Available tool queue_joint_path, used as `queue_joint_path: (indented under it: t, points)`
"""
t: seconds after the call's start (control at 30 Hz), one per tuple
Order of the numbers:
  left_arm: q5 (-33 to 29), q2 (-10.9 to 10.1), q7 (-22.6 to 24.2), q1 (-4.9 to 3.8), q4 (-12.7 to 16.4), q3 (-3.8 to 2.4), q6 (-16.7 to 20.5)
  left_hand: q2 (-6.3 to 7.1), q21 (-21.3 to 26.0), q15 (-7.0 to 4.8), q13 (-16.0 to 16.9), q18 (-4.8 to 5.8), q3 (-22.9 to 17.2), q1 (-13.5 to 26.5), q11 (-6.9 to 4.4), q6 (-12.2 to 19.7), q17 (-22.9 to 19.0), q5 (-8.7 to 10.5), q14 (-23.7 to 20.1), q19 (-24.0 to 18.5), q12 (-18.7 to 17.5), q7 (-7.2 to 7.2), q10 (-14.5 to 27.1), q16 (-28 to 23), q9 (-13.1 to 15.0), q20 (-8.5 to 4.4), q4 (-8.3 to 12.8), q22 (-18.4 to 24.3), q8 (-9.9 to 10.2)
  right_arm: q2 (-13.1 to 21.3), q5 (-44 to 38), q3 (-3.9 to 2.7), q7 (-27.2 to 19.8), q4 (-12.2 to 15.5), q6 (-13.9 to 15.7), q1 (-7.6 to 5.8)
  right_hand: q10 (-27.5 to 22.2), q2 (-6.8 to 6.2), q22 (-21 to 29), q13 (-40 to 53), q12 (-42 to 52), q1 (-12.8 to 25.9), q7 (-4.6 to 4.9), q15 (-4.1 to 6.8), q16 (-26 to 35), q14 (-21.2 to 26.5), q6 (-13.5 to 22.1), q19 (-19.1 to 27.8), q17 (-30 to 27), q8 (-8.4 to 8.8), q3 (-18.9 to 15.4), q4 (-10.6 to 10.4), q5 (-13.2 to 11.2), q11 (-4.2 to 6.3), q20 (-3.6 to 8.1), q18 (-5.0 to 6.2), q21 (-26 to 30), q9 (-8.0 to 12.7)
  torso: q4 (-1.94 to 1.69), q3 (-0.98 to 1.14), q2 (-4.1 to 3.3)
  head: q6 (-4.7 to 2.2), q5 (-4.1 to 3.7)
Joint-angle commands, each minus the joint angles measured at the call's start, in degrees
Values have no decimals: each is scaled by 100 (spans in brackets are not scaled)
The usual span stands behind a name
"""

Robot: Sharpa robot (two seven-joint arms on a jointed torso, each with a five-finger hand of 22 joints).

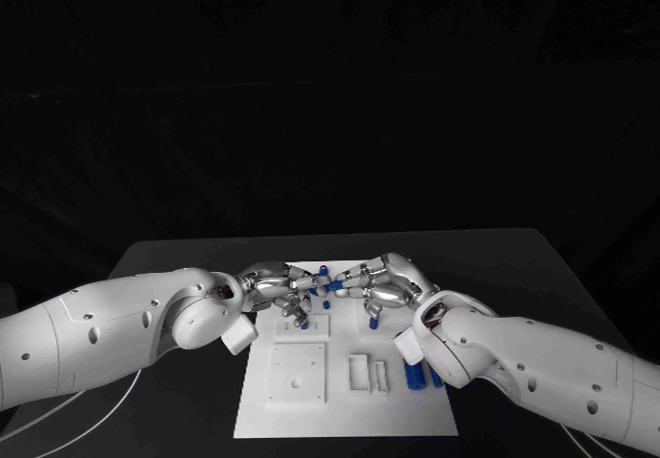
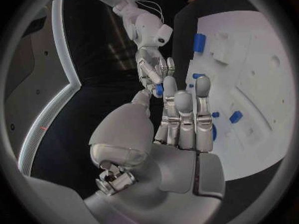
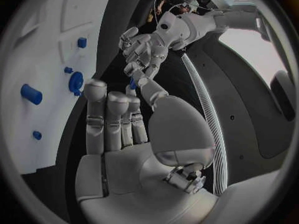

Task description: Assemble the parts on the task board

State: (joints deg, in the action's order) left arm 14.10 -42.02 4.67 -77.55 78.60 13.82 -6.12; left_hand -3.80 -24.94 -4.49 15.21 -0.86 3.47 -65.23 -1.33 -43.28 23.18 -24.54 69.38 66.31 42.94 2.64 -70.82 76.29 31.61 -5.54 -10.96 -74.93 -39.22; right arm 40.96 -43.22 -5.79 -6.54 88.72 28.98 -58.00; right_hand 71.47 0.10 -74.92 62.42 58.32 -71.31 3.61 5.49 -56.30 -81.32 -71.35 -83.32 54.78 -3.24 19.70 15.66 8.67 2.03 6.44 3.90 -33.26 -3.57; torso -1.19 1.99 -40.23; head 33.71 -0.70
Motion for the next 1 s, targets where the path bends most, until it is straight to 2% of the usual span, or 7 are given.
queue_joint_path:
  t: [0.03, 0.3, 0.67, 0.87, 1.0]
  points:
    - [16, 24, 41, 3, 15, -5, -37, 9, -13, 9, -14, -7, 5, 54, -4, -2, -8, 40, -27, -41, 10, 16, 44, -4, -20, 8, -52, -115, 25, -17, 58, -4, 1, 11, -107, 7, 10, 67, -345, 8, 13, 12, -37, -7, 16, 26, -179, 39, -9, -38, -20, 4, 35, 0, 9, 26, 33, -17, 1, 0, -1, -1, -2]
    - [9, 51, 5, 4, 15, -5, -82, 17, -7, 14, -36, -12, 11, 41, 3, -4, -26, 42, -32, -47, -5, 23, 51, -20, -60, 14, -92, -114, 41, -42, 77, -4, 0, 23, -112, 8, 2, 74, -342, 6, 6, 15, -37, -7, 14, 28, -181, 44, -7, -38, -34, 13, 47, 0, 7, 30, 49, -17, 1, 4, 0, 2, -3]
    - [4, 72, -9, 4, 11, -6, -126, 8, 2, 17, -52, -11, 9, 26, 5, -6, -35, 50, -39, -56, -18, 23, 50, -27, -78, 18, -100, -113, 39, -65, 88, -4, 33, 18, -160, 9, 2, 74, -342, 6, 6, 15, -37, -7, 14, 28, -181, 44, -7, -38, -34, 13, 47, 0, 7, 30, 49, -17, 0, -2, -1, 0, -11]
    - [0, 76, 21, 4, 8, -8, -126, -52, 5, 13, -62, -10, -46, -51, -1, -20, -40, 20, -39, -56, -25, 12, 49, -29, -86, 16, -42, -114, 29, -73, 88, -4, 55, 6, -184, 9, 2, 74, -342, 6, 6, 15, -37, -7, 14, 28, -181, 44, -7, -38, -34, 13, 47, 0, 7, 30, 49, -17, 0, -2, -1, 10, -16]
    - [-10, 79, 39, 4, 6, -9, -146, -158, 8, 6, -73, -3, -148, -142, -8, -20, -41, -21, -42, -60, -36, 1, 45, -26, -93, 10, 77, -115, 24, -74, 89, -4, 66, 2, -195, 9, 2, 74, -342, 6, 6, 15, -37, -7, 14, 28, -181, 44, -7, -38, -34, 13, 47, 0, 7, 30, 49, -17, 1, 0, -1, 8, -13]
